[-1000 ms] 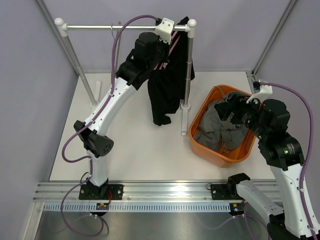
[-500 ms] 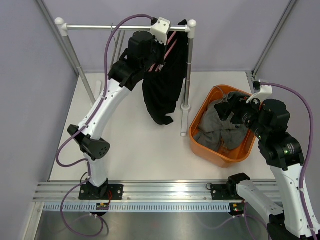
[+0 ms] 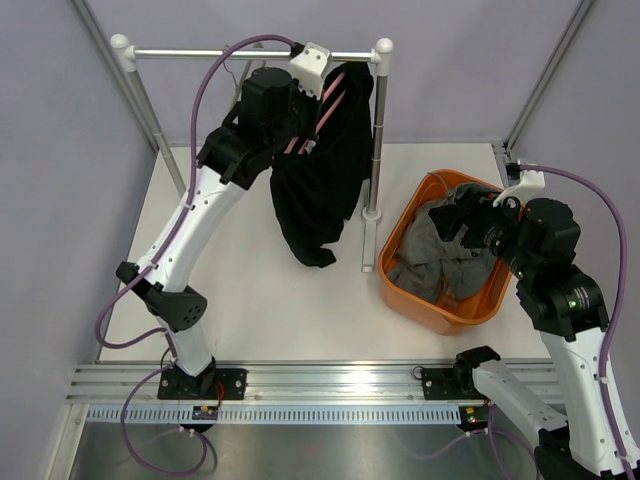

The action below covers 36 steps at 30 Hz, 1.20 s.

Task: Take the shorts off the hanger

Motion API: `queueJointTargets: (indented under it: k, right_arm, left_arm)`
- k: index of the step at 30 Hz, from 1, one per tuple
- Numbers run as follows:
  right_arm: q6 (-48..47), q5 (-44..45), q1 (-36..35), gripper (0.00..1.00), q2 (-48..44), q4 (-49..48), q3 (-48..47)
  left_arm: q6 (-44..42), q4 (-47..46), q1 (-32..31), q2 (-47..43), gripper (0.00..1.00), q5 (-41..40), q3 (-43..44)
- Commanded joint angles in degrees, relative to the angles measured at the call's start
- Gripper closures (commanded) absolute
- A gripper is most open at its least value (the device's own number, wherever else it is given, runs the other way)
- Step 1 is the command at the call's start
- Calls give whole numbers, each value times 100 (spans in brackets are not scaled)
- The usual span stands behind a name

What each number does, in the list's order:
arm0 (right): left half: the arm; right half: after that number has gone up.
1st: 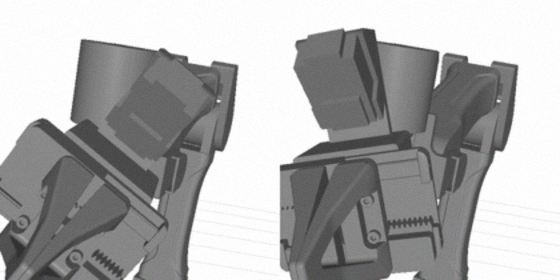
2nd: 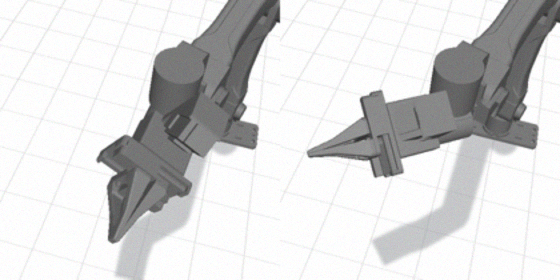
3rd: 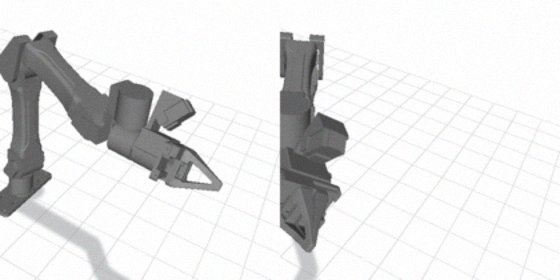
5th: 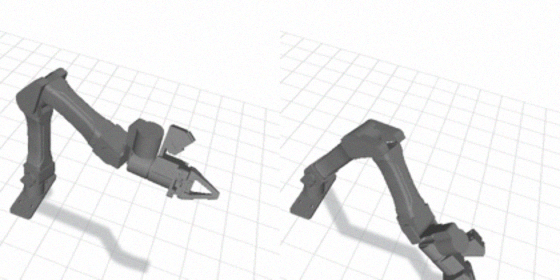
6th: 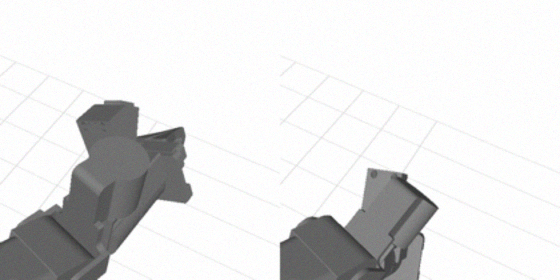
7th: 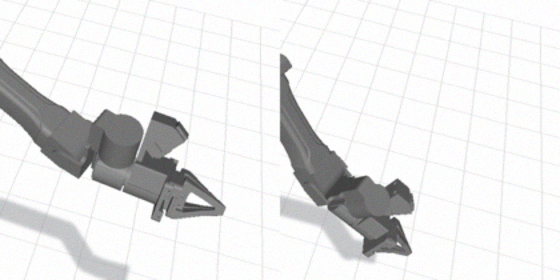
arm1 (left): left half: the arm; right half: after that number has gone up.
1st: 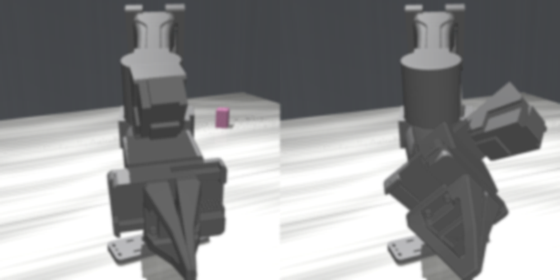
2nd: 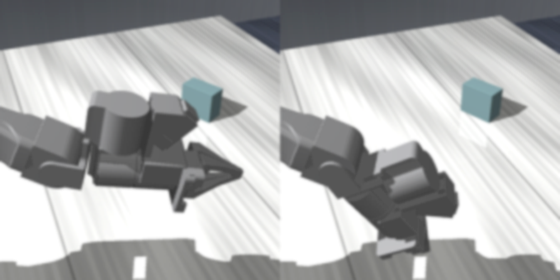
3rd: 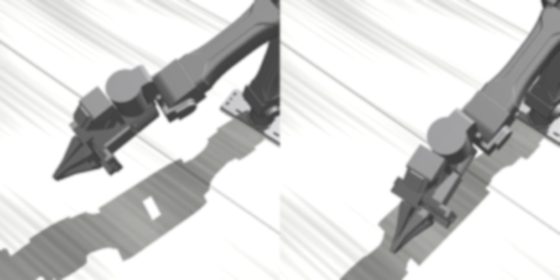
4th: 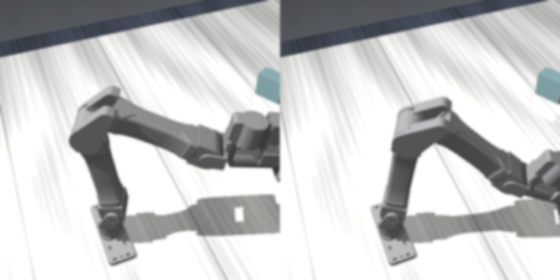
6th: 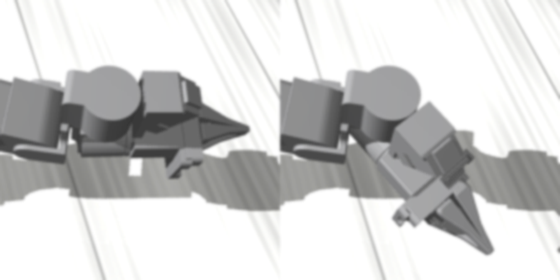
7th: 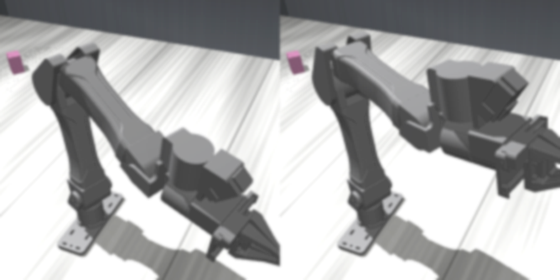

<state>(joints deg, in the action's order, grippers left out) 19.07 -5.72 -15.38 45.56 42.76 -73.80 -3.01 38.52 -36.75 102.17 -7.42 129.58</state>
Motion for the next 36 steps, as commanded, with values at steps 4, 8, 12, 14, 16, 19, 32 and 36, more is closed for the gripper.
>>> queueJointTargets:
  k: [4, 8, 12, 14, 16, 19, 32, 36]
  right_arm:
    - [-52, -403, 8, 28, 154, -93, -161]
    - [-26, -344, -376, 31, 400, -145, -213]
    - [-9, 623, -1624, 30, 795, -128, -433]
    - [53, 1114, -2029, 30, 1015, -180, -547]
    - [97, 1439, -2443, 30, 1191, -277, -591]
    - [97, 1914, -2917, 29, 1358, -330, -706]
    - [202, 2733, -3832, 27, 2097, -831, -759]
    - [264, 2900, -3841, 30, 2194, -927, -689]
  left_arm:
    - [160, 444, -33, -662, 100, 57, 77]
    - [274, 691, -191, -1295, 100, -66, -686]
    - [457, 832, -630, -1945, 100, -303, -1783]
    - [520, 763, -1026, -2392, 100, -601, -2216]
    - [652, 648, -1385, -2701, 100, -682, -2822]
    - [836, 691, -1842, -3141, 100, -1041, -3375]
    - [1171, 692, -2811, -3511, 100, -1719, -4090]
    - [1215, 771, -2951, -3564, 100, -1877, -4046]
